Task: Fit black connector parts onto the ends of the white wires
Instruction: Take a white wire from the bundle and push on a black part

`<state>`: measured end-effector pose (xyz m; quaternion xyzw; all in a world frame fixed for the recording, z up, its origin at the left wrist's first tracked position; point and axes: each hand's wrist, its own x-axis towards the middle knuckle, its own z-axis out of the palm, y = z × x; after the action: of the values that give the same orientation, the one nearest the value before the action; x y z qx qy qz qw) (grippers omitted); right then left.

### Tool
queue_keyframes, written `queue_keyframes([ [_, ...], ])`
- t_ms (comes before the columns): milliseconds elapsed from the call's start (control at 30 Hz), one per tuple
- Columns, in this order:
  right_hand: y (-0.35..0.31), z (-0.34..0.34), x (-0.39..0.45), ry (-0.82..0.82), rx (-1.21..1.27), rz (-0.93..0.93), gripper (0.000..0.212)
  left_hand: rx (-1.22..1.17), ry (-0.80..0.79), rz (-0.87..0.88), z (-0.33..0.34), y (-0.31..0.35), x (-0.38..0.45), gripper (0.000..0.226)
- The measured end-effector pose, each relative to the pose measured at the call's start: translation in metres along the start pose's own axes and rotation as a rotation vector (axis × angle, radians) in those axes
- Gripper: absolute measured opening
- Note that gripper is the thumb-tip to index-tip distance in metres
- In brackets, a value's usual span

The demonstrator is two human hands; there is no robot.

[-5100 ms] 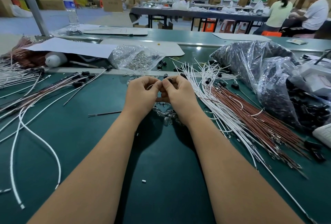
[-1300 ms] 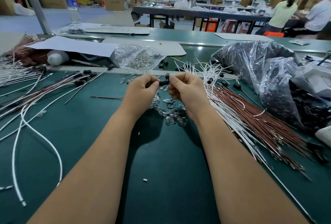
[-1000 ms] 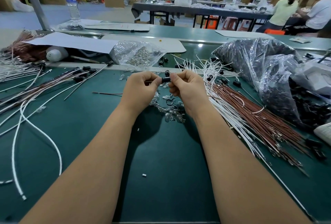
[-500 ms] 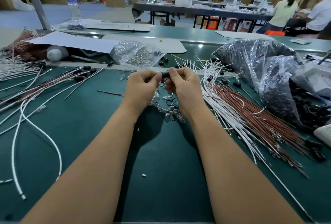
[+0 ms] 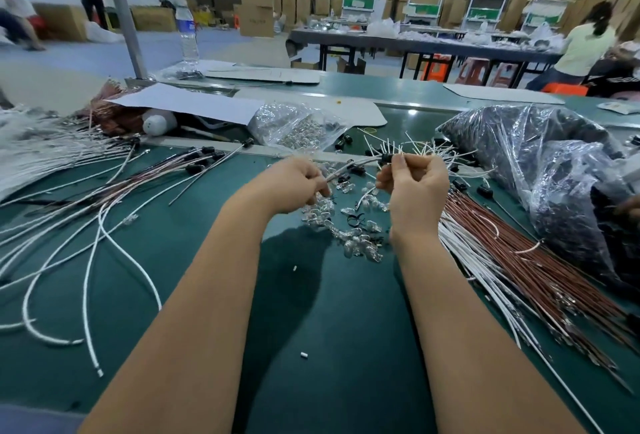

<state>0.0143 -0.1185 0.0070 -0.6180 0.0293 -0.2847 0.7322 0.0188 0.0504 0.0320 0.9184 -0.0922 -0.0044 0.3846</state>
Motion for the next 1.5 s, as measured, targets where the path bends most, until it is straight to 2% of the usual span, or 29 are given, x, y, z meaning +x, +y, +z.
queue_keyframes([
  [67,0.002,0.001,-0.001,-0.063,-0.076,-0.026,0.007,0.079,0.049,-0.017,-0.02,0.0,-0.002,0.03],
  [167,0.004,0.003,-0.003,-0.152,-0.17,-0.056,0.012,0.157,0.288,-0.009,-0.056,-0.012,-0.002,0.028],
  [233,0.006,0.001,-0.002,-0.163,-0.21,-0.062,0.015,0.228,0.456,-0.023,-0.078,-0.03,0.0,0.023],
  [300,0.007,-0.002,0.0,-0.138,-0.217,-0.05,0.016,0.282,0.549,-0.064,-0.096,-0.056,0.003,0.022],
  [367,0.006,-0.005,0.003,-0.095,-0.235,-0.039,0.017,0.417,0.536,-0.202,-0.107,-0.088,0.003,0.025],
  [467,0.007,-0.009,0.008,-0.017,-0.317,-0.047,0.021,0.767,0.345,-0.556,-0.109,-0.119,0.0,0.034],
  [500,0.007,-0.01,0.01,0.009,-0.37,-0.066,0.021,0.786,0.328,-0.593,-0.106,-0.121,0.002,0.038],
  [633,0.005,-0.015,0.015,0.095,-0.543,-0.129,0.023,0.699,0.442,-0.393,-0.082,-0.089,0.023,0.049],
  [800,-0.024,-0.024,0.026,0.228,-0.239,-0.128,0.028,0.358,0.435,-0.124,-0.019,-0.021,0.038,0.05],
  [900,-0.033,-0.034,0.031,0.317,-0.231,-0.17,0.029,0.168,0.424,-0.086,0.019,-0.001,0.037,0.046],
  [967,-0.027,-0.039,0.033,0.276,-0.419,-0.148,0.031,0.115,0.423,-0.086,0.037,0.002,0.033,0.041],
  [1100,-0.001,-0.039,0.031,-0.108,-0.942,-0.06,0.041,-0.101,0.473,0.0,0.051,-0.01,0.024,0.028],
  [1200,0.009,-0.034,0.028,-0.257,-1.324,-0.131,0.034,-0.142,0.511,0.074,0.046,-0.019,0.021,0.026],
  [1267,0.012,-0.032,0.027,-0.269,-1.458,-0.188,0.028,-0.117,0.532,0.077,0.041,-0.022,0.02,0.028],
  [1367,0.013,-0.032,0.025,-0.223,-1.534,-0.219,0.016,-0.14,0.5,0.103,0.04,-0.024,0.019,0.028],
  [1433,0.013,-0.031,0.024,-0.131,-1.492,-0.262,0.015,-0.137,0.504,0.139,0.042,-0.023,0.019,0.029],
  [1500,0.01,-0.03,0.024,-0.014,-1.377,-0.349,0.02,-0.084,0.578,0.175,0.044,-0.022,0.019,0.038],
])
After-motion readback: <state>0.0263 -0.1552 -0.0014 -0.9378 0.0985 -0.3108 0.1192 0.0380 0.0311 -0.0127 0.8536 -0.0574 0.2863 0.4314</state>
